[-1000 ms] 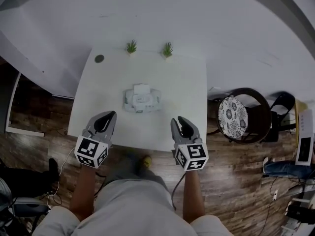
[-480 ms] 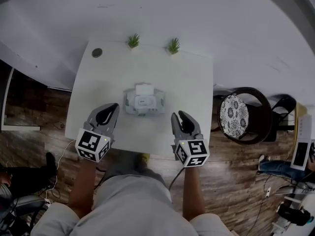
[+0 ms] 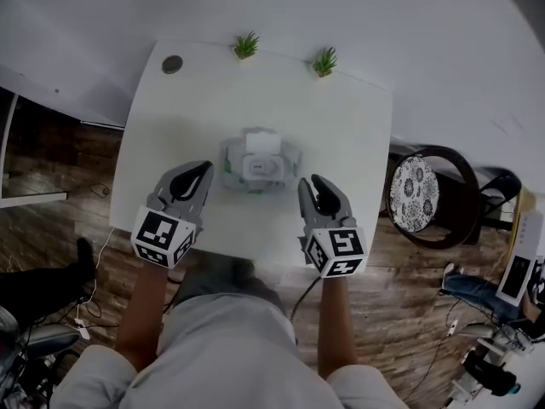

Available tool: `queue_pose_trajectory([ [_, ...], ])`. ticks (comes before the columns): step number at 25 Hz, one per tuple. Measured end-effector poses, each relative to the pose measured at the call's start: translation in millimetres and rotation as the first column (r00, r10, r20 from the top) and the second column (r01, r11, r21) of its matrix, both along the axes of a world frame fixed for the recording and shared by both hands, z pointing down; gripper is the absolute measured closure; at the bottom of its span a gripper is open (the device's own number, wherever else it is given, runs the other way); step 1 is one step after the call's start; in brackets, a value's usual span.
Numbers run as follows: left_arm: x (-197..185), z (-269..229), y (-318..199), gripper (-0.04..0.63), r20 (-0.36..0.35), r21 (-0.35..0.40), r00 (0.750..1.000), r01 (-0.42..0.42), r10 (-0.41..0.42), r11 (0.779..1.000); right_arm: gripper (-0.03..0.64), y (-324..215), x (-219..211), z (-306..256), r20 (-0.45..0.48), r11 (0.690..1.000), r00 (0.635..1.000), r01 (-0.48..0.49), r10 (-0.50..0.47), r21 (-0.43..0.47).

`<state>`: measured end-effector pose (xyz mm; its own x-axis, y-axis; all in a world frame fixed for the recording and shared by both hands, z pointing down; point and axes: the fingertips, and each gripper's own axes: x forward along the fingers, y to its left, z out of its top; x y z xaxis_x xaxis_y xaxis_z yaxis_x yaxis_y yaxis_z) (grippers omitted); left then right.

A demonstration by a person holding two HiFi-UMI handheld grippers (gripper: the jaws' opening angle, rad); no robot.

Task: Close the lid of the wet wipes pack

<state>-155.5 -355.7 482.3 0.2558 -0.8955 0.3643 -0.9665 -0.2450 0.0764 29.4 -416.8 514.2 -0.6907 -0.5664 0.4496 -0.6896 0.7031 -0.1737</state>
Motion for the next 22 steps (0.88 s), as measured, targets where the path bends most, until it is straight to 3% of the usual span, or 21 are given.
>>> queue_pose_trajectory([
  [15,-8,52,-35,0.589,-0.031,-0.052,0.999,-0.014,0.012,0.999,0.517,-38,-36,48,-0.021,0.994,0.997,0.077,-0.078,-0.074],
  [22,-7,66,-44,0.589,-0.039,-0.065,0.999,-0.026,0.024,0.998,0.517,-47,-58,69,-0.038,0.977,0.981,0.186,-0.191,-0.108],
])
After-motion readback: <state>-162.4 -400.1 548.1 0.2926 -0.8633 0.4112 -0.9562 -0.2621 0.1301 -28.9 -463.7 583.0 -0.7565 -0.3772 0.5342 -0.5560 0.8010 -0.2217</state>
